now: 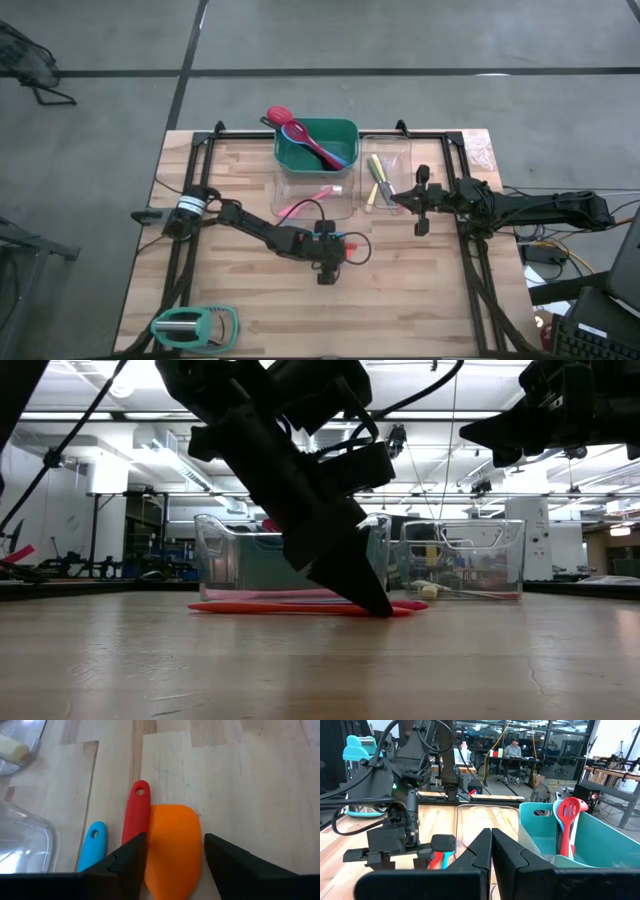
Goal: Pick & Place Kitchen Items
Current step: Put the orange spatula into the left transparent bin
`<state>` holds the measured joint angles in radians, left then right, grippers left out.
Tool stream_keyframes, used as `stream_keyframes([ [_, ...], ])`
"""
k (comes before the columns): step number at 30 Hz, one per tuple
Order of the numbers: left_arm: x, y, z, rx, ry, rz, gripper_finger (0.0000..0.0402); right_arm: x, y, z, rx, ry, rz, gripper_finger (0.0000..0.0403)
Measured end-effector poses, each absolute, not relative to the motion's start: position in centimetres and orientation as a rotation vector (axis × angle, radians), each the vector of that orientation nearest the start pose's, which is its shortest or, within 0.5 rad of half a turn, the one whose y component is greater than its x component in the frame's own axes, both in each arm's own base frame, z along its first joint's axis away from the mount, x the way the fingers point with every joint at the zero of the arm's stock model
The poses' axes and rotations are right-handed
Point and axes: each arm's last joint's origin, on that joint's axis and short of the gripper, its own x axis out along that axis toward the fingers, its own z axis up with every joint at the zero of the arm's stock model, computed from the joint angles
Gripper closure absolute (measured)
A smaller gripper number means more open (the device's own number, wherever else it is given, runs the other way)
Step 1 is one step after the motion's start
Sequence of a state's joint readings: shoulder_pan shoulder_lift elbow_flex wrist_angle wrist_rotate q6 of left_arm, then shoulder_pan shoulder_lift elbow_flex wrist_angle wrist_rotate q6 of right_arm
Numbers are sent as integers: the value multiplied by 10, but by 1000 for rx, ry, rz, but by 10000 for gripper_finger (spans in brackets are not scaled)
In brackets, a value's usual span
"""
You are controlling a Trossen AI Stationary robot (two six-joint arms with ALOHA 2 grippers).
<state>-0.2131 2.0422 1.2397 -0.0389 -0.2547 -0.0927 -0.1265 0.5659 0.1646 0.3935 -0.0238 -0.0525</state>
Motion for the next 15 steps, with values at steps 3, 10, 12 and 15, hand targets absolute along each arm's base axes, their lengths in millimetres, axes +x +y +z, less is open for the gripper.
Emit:
stream_keyframes([
  [3, 409, -80, 132, 100, 820, 74, 227, 142, -17, 204, -52, 10, -102, 394],
  [10, 409, -81, 132, 121, 821, 58, 313, 142, -17, 204, -52, 10, -102, 394],
  [12, 409, -81, 132, 134, 819, 48, 342, 142, -17, 204, -52, 10, -103, 394],
  [15, 410, -82, 133, 161, 813, 30, 386, 142, -17, 204, -52, 10, -102, 394],
])
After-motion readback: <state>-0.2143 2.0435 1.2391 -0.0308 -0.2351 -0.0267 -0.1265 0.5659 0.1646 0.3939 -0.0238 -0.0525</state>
